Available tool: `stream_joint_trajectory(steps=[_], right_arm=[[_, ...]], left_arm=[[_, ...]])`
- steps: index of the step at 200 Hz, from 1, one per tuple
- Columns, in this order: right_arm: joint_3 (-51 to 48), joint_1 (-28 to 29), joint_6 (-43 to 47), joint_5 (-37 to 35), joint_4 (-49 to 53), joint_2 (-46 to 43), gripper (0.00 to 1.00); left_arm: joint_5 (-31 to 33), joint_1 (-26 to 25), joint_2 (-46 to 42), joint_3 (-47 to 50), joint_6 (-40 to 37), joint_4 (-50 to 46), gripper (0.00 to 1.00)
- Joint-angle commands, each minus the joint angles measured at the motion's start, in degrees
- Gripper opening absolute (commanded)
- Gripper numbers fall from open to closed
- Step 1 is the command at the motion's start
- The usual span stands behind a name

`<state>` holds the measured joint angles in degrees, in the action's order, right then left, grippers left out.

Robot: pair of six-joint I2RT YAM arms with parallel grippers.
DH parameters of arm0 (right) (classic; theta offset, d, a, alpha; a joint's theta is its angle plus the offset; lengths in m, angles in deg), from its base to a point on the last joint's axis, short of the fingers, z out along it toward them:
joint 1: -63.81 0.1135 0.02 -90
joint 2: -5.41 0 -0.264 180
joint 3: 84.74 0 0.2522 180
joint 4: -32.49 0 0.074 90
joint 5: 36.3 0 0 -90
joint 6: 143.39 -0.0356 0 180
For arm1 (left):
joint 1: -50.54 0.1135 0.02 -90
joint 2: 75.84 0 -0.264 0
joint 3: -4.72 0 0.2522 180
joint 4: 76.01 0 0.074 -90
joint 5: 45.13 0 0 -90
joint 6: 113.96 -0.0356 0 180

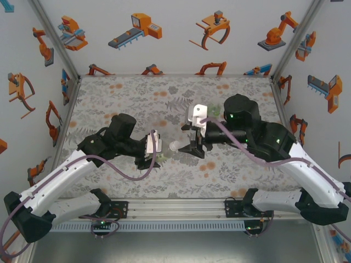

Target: Screw on the bottle caps

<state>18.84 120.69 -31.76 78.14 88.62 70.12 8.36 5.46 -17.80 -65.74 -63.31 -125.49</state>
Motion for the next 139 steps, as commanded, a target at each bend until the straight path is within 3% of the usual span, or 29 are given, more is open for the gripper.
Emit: stream_joint_trajectory(steps=[1, 57, 139], right_arm=[[3.6, 0.3, 19.0, 4.4, 7.9, 1.5, 0.62], [6.2, 0.3, 19.6, 9.5, 10.0, 5.4, 0.56], [4.7, 0.3, 18.1, 9.5, 7.1, 6.2, 0.49]], left_arm=[[-2.2, -0.2, -0.5, -2.1, -1.8, -1.5, 0.00], [-2.4, -0.2, -0.9, -2.2, -1.7, -1.8, 0.00], [-2.0, -0.2, -1.8, -1.9, -1.9, -1.9, 0.00]])
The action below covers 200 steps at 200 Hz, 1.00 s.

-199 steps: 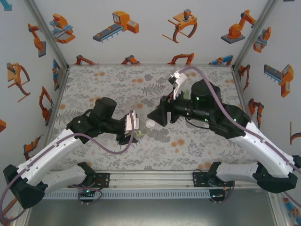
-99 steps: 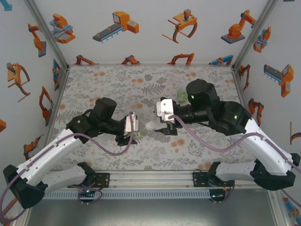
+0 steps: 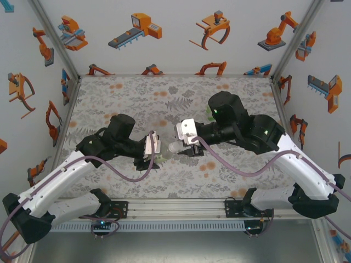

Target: Screw on the bottle caps

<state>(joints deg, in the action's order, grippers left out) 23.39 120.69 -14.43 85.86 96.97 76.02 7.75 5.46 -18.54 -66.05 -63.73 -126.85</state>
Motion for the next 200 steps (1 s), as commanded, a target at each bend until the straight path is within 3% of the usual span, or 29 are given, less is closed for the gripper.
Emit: stream_joint_trajectory(steps=[1, 145, 180, 200], right_arm=[[0.1, 0.3, 0.8, 1.8, -1.3, 0.3, 0.49], [-2.5, 0.3, 0.6, 4.2, -3.7, 0.1, 0.41], [-2.7, 0.3, 0.6, 4.4, -3.7, 0.2, 0.35], [-2.7, 0.3, -1.0, 4.1, -3.7, 0.2, 0.26]], left_arm=[[-1.4, -0.2, -1.1, -1.6, -1.5, -0.6, 0.00], [-1.3, -0.3, -1.4, -1.5, -0.9, -0.7, 0.00], [-1.2, -0.3, -1.4, -1.5, -0.9, -0.8, 0.00], [-1.1, -0.3, -1.4, -1.6, -0.8, -0.7, 0.00]])
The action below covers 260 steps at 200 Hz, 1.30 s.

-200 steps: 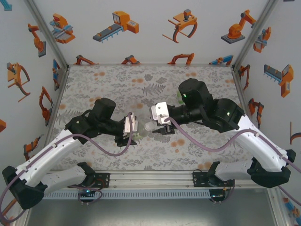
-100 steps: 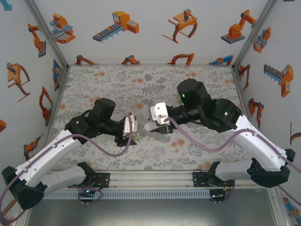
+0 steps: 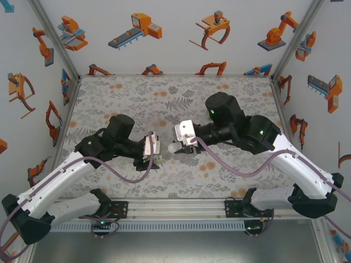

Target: Screw on the bottle caps

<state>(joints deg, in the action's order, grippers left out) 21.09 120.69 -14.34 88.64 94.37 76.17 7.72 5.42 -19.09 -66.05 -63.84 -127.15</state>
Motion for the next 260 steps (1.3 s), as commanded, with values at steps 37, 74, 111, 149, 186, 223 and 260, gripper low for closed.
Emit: stream_joint_trajectory(steps=[37, 74, 111, 149, 186, 223, 260], right_arm=[[-3.5, 0.3, -14.4, -0.4, -3.6, -1.0, 0.19], [-10.5, 0.4, -39.3, -6.6, -10.3, -2.0, 0.08], [-15.6, 0.5, -74.2, -20.3, -15.1, -2.1, 0.00], [-17.8, 0.2, -107.8, -26.4, -10.6, 0.2, 0.06], [-17.1, 0.1, -108.4, -25.4, -10.7, 1.3, 0.08], [-16.1, 0.0, -101.4, -26.8, -13.8, -0.9, 0.30], [-11.2, 0.1, -84.6, -24.9, -15.1, -2.8, 0.65]], left_arm=[[0.7, -0.2, -0.6, -1.8, -0.1, -0.3, 0.00], [3.8, -0.3, 0.3, -1.8, 0.7, 1.2, 0.00], [5.9, -0.5, 1.5, -2.2, 0.5, 1.2, 0.00], [6.6, -0.6, 2.2, -2.2, 0.4, 1.5, 0.00], [6.0, -0.9, 3.1, -2.7, 0.1, 1.8, 0.00], [5.7, -0.9, 3.0, -2.5, 0.0, 1.7, 0.00], [5.0, -1.0, 2.9, -2.4, -0.1, 1.7, 0.00]])
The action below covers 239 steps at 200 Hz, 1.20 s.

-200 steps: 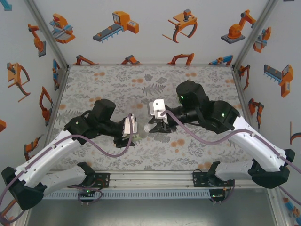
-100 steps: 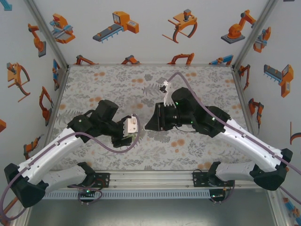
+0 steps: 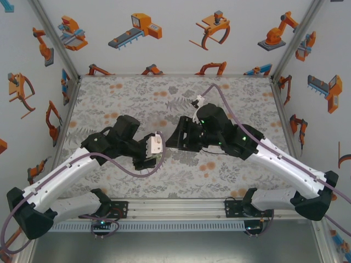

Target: Screw on the bottle caps

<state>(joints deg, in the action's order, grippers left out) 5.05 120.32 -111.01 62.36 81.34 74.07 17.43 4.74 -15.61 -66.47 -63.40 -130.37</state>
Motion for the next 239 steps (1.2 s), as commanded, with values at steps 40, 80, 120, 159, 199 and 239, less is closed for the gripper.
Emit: stream_joint_trajectory(steps=[40, 80, 120, 159, 199, 239], right_arm=[[9.1, 0.3, 27.4, 0.1, -0.4, -2.5, 0.66], [12.0, 0.3, 43.0, 0.0, -0.2, -3.2, 0.66], [14.2, 0.3, 63.9, 9.7, 1.5, -3.4, 0.67], [16.5, 0.3, 85.5, 19.2, 8.8, -2.7, 0.66], [24.5, 0.3, 98.8, 21.8, 22.2, 2.3, 0.55], [26.0, 0.4, 99.5, 23.0, 23.0, 4.9, 0.55]], left_arm=[[-5.6, -0.4, -1.5, -1.9, -0.8, 4.9, 0.00], [-6.3, -0.5, -2.4, -1.5, -0.9, 4.9, 0.00], [-5.8, -0.4, -3.1, -1.4, -0.9, 5.0, 0.00], [-5.7, -0.4, -3.1, -1.8, -1.3, 4.1, 0.00], [-6.2, -0.5, -3.2, -1.8, -1.3, 3.8, 0.00], [-6.3, -0.5, -3.0, -1.9, -1.3, 3.6, 0.00]])
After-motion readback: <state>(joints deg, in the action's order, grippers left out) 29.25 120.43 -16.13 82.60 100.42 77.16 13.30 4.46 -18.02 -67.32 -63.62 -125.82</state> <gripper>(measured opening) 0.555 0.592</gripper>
